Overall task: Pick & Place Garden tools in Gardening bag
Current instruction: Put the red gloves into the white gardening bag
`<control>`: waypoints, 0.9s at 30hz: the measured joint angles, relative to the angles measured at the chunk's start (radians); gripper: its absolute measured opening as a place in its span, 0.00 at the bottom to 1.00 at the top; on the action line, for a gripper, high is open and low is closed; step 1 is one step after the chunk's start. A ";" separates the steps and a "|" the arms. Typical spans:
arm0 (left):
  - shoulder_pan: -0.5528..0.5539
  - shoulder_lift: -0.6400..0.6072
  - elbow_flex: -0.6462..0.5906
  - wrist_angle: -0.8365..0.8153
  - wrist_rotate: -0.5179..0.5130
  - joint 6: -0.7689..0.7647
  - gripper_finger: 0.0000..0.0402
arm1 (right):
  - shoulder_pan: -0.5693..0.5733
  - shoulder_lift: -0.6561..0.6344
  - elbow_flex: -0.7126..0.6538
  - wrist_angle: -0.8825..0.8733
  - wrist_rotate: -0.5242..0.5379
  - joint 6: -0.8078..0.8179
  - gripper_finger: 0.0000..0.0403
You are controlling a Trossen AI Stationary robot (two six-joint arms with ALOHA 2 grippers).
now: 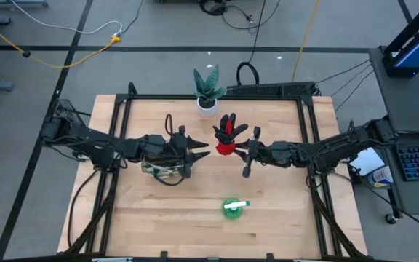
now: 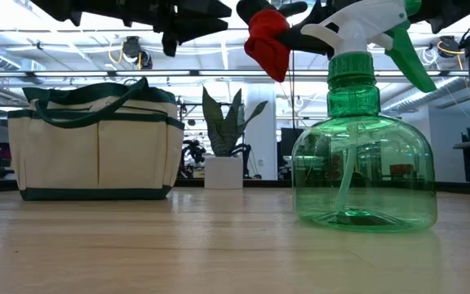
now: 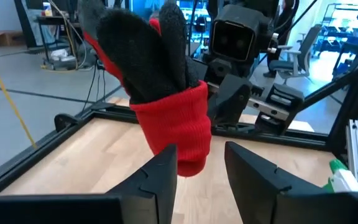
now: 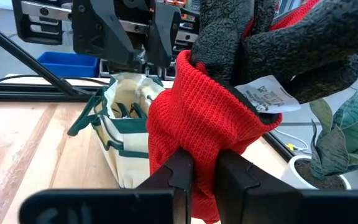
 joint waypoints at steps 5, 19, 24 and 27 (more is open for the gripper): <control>0.001 0.042 0.000 0.078 0.000 0.000 0.35 | 0.000 0.000 0.000 0.000 0.000 0.000 0.08; 0.019 0.121 0.000 0.182 -0.025 0.005 0.35 | 0.000 0.000 0.000 -0.001 0.000 0.000 0.08; 0.021 0.121 0.000 0.216 -0.025 0.007 0.35 | 0.000 0.000 0.000 0.005 0.000 0.000 0.08; 0.021 0.120 0.000 0.220 -0.025 0.007 0.35 | 0.000 0.000 0.000 0.032 0.000 0.001 0.08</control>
